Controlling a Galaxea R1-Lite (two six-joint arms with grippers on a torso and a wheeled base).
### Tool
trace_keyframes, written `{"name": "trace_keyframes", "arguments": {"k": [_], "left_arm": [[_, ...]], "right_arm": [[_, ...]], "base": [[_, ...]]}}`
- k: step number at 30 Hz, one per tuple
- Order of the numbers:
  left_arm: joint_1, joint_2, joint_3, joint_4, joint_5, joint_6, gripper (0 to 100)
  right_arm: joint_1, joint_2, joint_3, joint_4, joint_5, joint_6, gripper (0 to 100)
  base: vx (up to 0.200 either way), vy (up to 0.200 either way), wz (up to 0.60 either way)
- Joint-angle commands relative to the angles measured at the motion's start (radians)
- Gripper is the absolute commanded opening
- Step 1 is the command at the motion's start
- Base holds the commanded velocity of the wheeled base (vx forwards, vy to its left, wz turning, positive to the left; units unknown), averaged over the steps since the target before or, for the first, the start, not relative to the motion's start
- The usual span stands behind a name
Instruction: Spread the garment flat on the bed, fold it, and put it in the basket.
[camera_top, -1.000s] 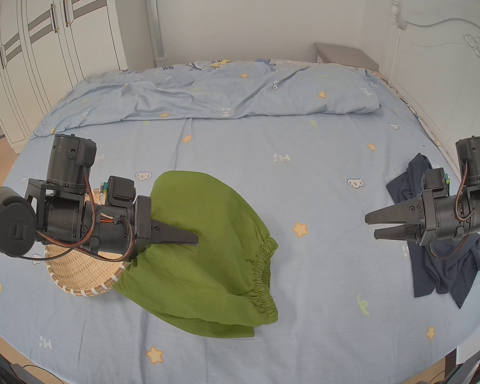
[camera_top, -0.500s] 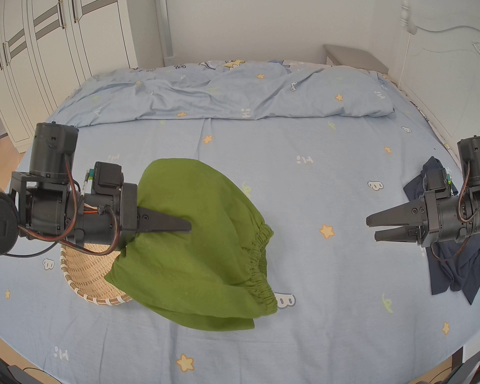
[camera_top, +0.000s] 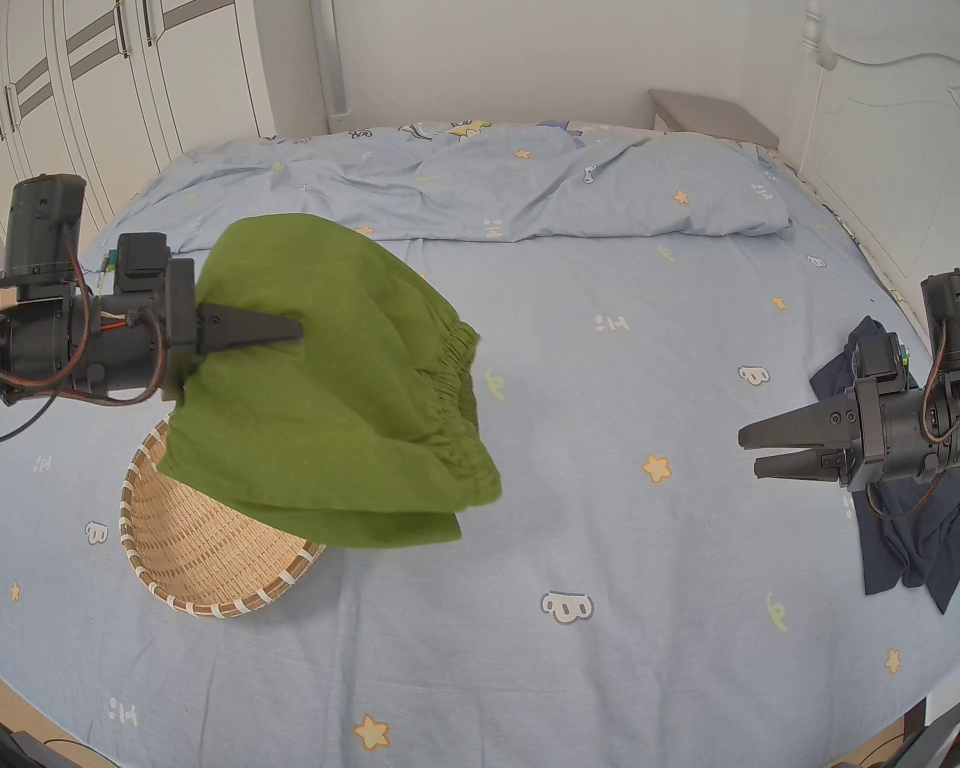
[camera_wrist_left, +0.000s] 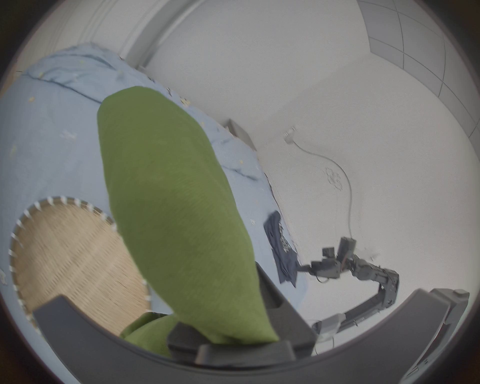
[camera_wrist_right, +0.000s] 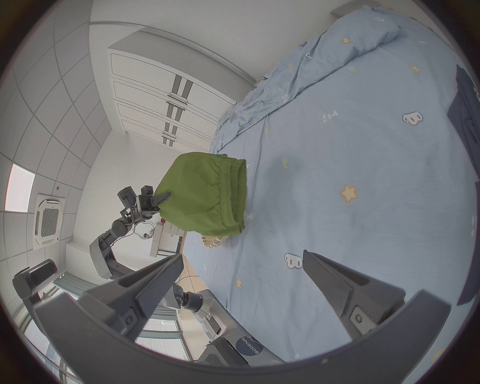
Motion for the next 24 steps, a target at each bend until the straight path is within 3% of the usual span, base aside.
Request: {"name": "trace_keyframes", "arguments": {"k": [1, 12, 24], "left_arm": [[0.157, -0.021, -0.041, -0.002, -0.005, 0.013, 0], [0.311, -0.016, 0.049, 0.002, -0.025, 0.013, 0], [0.461, 0.123, 0.186, 0.006, -0.036, 0.011, 0]], "right_arm": [[-0.006, -0.001, -0.001, -0.002, 0.0, -0.001, 100], [0.001, -0.002, 0.002, -0.001, 0.003, -0.004, 100], [0.011, -0.01, 0.008, -0.002, 0.004, -0.005, 100]], "base": [[0.0, 0.0, 0.0], [0.0, 0.0, 0.0], [0.0, 0.0, 0.0]]}}
